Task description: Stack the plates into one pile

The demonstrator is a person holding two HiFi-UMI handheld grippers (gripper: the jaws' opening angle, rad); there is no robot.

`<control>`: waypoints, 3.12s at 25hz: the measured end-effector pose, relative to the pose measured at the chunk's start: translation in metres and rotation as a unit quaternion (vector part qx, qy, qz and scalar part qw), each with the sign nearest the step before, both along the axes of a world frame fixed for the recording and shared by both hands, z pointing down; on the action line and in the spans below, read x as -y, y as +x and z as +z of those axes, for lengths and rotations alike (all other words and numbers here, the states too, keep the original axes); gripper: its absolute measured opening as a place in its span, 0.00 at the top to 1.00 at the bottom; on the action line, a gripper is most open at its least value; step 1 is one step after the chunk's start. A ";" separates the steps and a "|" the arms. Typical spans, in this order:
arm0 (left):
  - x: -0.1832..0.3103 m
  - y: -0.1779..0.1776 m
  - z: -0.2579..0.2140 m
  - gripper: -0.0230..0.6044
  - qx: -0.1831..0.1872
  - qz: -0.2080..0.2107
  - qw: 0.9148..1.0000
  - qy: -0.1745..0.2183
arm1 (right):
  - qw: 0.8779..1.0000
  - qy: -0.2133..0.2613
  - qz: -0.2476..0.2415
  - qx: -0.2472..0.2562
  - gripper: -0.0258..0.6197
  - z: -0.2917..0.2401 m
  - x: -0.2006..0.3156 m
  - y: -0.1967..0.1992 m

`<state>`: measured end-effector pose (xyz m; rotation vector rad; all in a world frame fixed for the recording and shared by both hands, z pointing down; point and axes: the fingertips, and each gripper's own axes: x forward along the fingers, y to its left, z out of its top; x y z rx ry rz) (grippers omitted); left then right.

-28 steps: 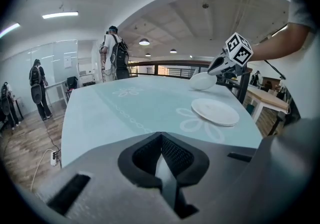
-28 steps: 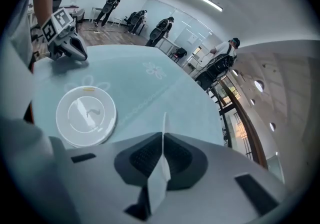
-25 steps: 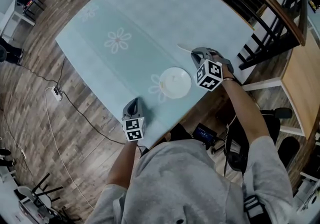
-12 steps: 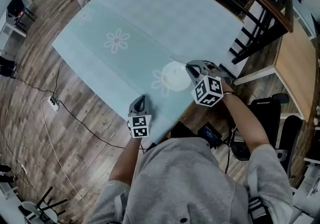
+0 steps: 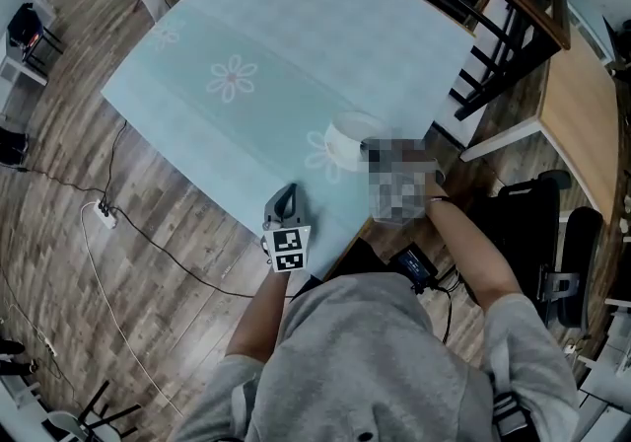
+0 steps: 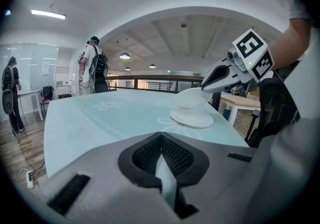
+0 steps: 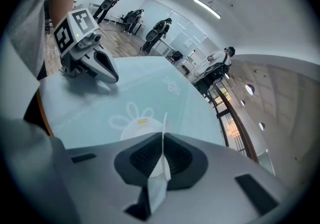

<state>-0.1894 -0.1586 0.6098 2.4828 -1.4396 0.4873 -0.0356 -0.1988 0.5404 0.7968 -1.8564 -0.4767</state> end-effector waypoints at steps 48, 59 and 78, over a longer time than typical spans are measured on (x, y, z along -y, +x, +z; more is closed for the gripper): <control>0.001 -0.004 -0.005 0.93 -0.007 0.001 1.000 0.001 | 0.964 -0.120 0.141 0.192 0.79 0.050 -0.038 -0.020; -0.001 0.003 0.001 0.93 0.019 0.028 0.999 -0.007 | 0.919 -0.033 0.189 0.344 0.91 -0.042 -0.086 0.038; -0.190 0.029 -0.171 0.93 -0.041 -0.045 0.995 0.072 | 0.832 0.066 0.255 0.489 0.91 -0.154 -0.260 0.140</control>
